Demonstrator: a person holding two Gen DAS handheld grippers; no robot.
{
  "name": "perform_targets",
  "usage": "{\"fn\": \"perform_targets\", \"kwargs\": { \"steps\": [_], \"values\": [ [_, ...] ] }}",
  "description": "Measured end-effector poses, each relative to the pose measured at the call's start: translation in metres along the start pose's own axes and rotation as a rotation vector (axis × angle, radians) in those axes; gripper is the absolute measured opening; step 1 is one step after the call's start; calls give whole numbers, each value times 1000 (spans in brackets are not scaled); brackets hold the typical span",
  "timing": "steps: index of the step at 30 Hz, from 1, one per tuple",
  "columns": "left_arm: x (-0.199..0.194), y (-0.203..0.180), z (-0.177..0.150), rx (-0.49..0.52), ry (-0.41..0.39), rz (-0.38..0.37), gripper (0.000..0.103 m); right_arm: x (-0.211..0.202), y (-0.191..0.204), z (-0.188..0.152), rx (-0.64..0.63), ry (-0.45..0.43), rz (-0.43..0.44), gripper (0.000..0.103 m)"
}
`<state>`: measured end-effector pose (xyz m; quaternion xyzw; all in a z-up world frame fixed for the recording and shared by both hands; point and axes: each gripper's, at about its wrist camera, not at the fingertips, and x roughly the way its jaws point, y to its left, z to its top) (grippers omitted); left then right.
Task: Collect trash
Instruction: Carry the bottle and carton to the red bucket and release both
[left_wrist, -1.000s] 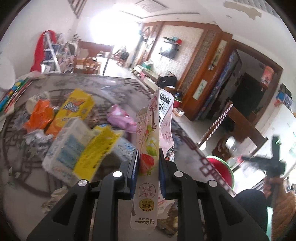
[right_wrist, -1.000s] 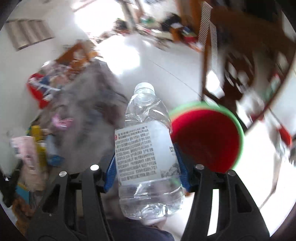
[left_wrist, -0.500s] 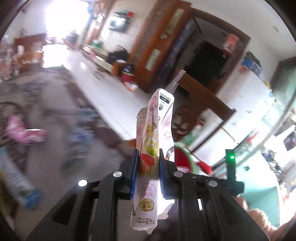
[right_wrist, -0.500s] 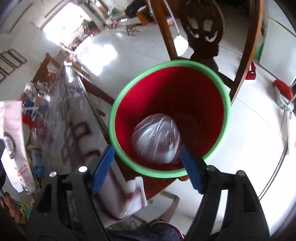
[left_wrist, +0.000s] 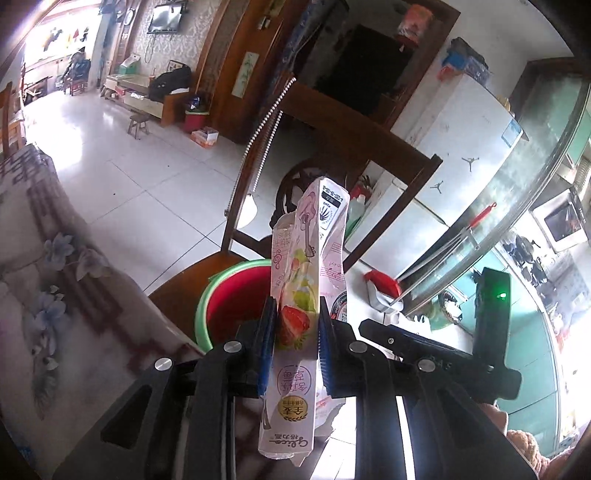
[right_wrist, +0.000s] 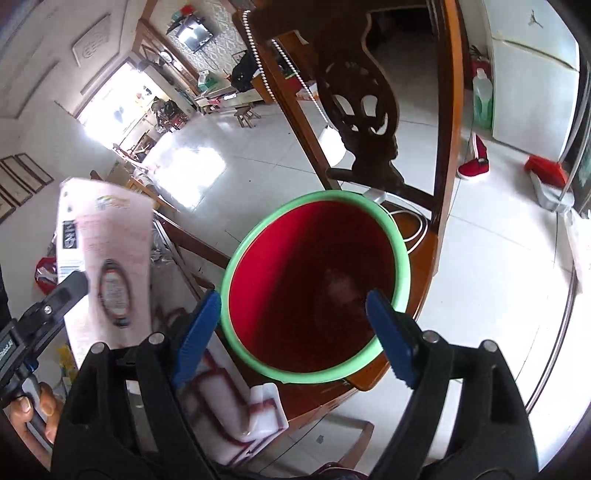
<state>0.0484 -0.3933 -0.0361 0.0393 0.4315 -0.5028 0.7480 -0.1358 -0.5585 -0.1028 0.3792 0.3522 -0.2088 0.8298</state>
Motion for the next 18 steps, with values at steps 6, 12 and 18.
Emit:
{"fn": "perform_targets", "kwargs": {
  "steps": [6, 12, 18],
  "values": [
    [-11, 1, -1, -17, -38, 7, 46, -1, 15, -1, -53, 1, 6, 79],
    [-35, 4, -15, -13, -75, 59, 46, -10, 40, -4, -103, -4, 38, 79],
    [-83, 18, -43, -52, -138, 138, 46, -23, 85, -11, -181, -18, 106, 83]
  ]
}}
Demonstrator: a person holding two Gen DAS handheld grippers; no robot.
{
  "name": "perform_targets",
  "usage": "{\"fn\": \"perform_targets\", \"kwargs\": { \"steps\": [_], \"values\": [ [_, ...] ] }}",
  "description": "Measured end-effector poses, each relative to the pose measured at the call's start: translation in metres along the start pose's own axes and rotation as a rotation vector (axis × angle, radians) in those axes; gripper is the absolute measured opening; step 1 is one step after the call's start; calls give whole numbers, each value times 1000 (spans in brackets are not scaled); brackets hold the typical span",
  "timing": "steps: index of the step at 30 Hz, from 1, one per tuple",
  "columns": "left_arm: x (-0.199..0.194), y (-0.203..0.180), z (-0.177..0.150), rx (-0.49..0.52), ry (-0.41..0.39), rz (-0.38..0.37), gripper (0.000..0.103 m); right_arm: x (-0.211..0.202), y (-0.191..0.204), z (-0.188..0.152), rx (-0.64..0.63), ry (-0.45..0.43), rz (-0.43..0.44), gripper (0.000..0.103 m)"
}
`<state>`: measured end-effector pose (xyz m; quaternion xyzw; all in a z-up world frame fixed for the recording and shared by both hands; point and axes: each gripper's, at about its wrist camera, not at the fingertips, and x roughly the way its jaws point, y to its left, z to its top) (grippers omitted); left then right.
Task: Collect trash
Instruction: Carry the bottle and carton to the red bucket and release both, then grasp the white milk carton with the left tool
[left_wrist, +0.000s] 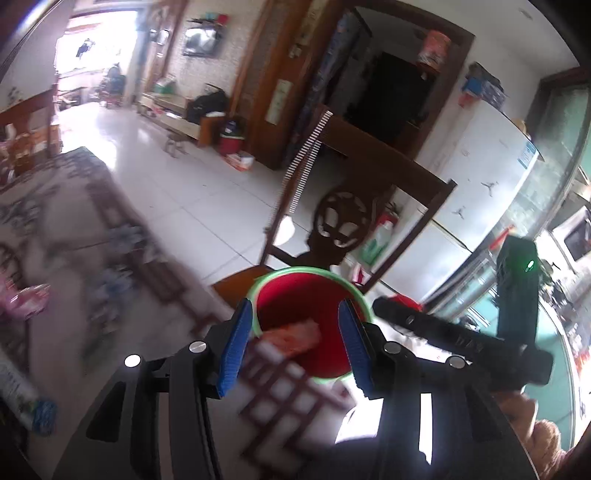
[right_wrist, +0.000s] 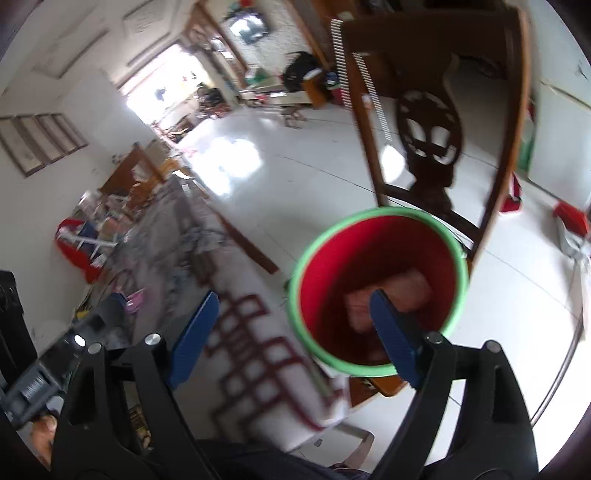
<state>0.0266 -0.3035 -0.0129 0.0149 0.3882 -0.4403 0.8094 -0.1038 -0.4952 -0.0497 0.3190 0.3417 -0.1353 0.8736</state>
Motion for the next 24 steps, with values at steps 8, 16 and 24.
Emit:
{"fn": "perform_targets", "kwargs": {
  "steps": [8, 16, 24],
  "values": [
    [-69, 51, -29, -120, -90, 94, 46, -2, 89, -16, -167, 41, 132, 84],
    [-152, 132, -55, -168, -148, 321, 47, 18, 172, -62, -339, 132, 297, 87],
    [-180, 268, -87, -377, -47, 474, 45, 44, 197, -92, -392, 197, 345, 87]
  ]
}}
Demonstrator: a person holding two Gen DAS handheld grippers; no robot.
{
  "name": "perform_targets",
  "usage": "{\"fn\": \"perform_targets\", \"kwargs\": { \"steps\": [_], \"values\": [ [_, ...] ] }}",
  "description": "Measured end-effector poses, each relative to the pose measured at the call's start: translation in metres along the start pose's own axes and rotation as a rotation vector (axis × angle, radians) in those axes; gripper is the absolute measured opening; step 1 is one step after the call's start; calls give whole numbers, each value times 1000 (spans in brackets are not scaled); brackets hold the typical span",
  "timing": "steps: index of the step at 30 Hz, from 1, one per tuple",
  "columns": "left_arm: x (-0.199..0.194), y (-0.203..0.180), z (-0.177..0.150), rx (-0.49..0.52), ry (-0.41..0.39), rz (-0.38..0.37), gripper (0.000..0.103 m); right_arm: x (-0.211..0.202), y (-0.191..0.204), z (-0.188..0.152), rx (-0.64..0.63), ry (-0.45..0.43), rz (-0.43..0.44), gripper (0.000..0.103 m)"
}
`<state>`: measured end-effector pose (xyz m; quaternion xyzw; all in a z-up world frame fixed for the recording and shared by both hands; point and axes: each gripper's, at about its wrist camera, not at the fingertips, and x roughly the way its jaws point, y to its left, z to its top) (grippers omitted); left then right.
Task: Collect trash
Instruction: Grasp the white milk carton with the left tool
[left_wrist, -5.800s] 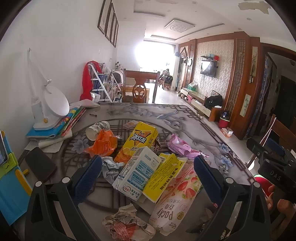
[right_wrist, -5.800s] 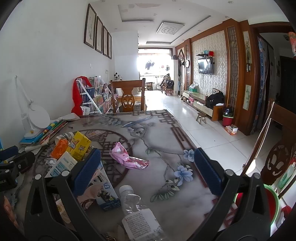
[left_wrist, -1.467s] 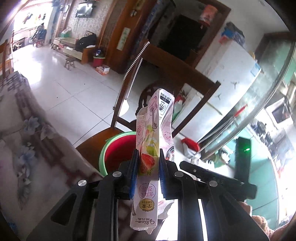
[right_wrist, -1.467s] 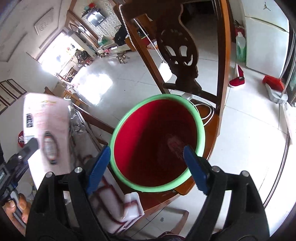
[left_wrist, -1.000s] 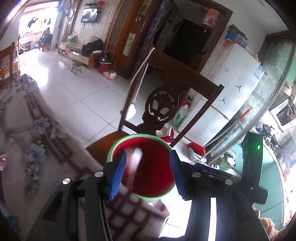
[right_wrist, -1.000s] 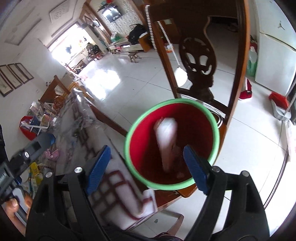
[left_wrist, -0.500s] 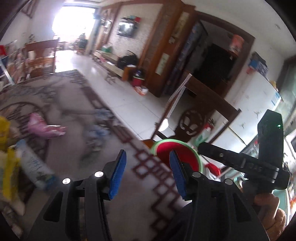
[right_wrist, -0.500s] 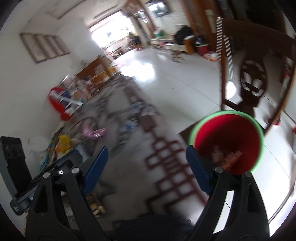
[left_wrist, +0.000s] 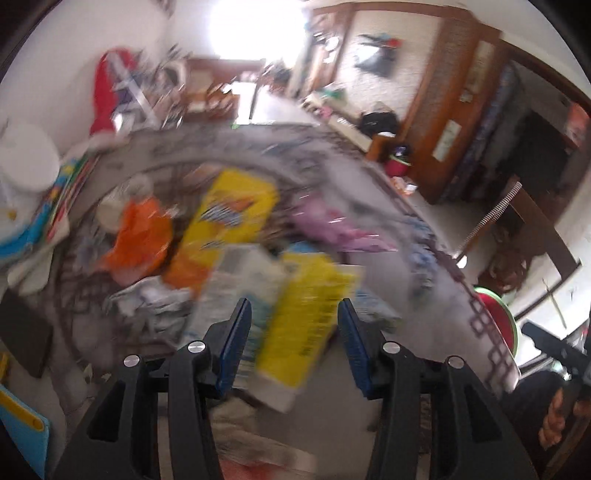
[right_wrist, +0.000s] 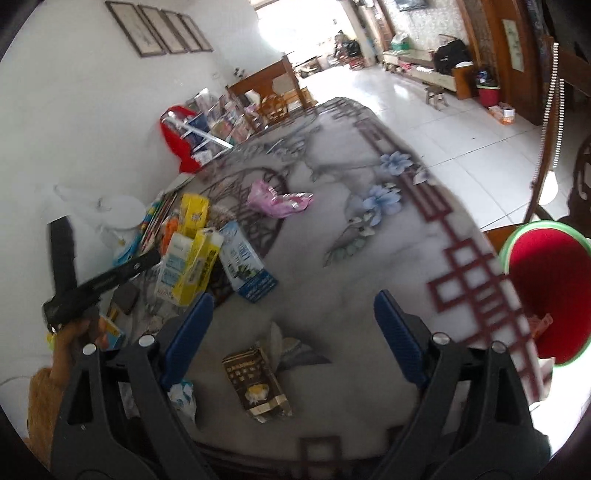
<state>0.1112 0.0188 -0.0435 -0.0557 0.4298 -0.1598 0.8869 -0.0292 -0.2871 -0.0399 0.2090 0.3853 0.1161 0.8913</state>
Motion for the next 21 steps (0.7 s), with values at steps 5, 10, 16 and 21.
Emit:
{"fn": "perform_targets", "kwargs": {
  "steps": [5, 10, 16, 21],
  "values": [
    [29, 25, 8, -73, 52, -17, 45, 8, 2, -4, 4, 22, 34, 87],
    [42, 30, 12, -63, 64, 23, 45, 12, 2, -5, 11, 37, 53, 87],
    [52, 38, 5, -72, 90, 8, 45, 20, 6, -6, 1, 62, 61, 87],
    [59, 43, 1, -92, 122, -25, 65, 23, 7, -7, -3, 73, 65, 87]
  ]
}}
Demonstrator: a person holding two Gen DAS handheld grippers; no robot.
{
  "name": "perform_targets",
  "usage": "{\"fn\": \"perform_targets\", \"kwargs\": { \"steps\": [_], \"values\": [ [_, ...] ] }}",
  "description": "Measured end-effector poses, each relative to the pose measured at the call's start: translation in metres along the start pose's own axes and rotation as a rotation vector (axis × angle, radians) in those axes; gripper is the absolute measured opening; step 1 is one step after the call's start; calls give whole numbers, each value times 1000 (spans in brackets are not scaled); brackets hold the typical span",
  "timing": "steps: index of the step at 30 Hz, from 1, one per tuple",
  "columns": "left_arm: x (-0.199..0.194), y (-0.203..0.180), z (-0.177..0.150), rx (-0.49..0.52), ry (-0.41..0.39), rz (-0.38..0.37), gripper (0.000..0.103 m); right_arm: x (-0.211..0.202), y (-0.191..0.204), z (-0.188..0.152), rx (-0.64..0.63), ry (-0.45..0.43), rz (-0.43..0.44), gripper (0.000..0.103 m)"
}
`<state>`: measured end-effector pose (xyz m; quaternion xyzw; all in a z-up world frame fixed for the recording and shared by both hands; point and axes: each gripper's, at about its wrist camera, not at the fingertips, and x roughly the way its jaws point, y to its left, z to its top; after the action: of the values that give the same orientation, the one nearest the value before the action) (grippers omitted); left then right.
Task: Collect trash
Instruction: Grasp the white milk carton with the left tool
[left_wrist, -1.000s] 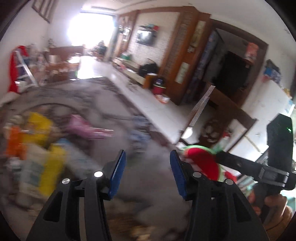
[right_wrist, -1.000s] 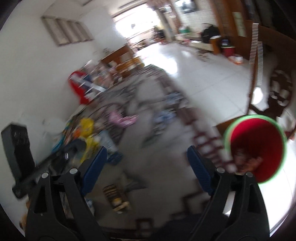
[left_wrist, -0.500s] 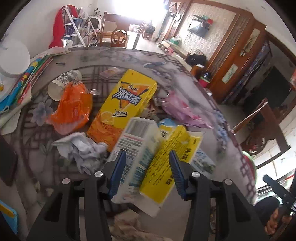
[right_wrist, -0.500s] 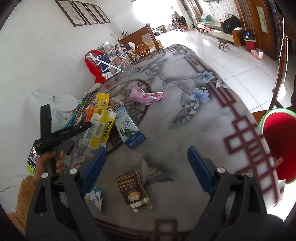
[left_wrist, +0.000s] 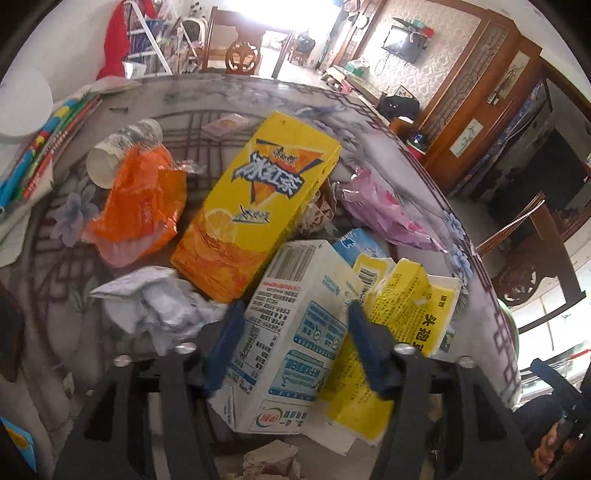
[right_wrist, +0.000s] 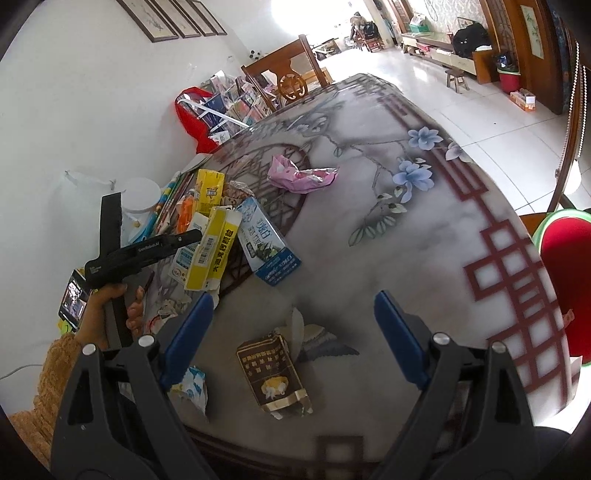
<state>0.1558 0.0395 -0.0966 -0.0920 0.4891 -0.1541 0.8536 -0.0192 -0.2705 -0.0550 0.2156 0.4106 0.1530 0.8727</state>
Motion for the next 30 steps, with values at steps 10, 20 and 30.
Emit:
{"fn": "perform_targets", "kwargs": {
  "steps": [10, 20, 30],
  "values": [
    [9, -5, -8, 32, 46, 18, 57, 1, 2, 0, -8, 7, -1, 88],
    [16, -34, -20, 229, 117, 185, 78, 2, 2, -1, -6, 12, 2, 89],
    [15, -13, -20, 137, 139, 164, 69, 6, 0, -1, 10, 30, 23, 89]
  ]
}}
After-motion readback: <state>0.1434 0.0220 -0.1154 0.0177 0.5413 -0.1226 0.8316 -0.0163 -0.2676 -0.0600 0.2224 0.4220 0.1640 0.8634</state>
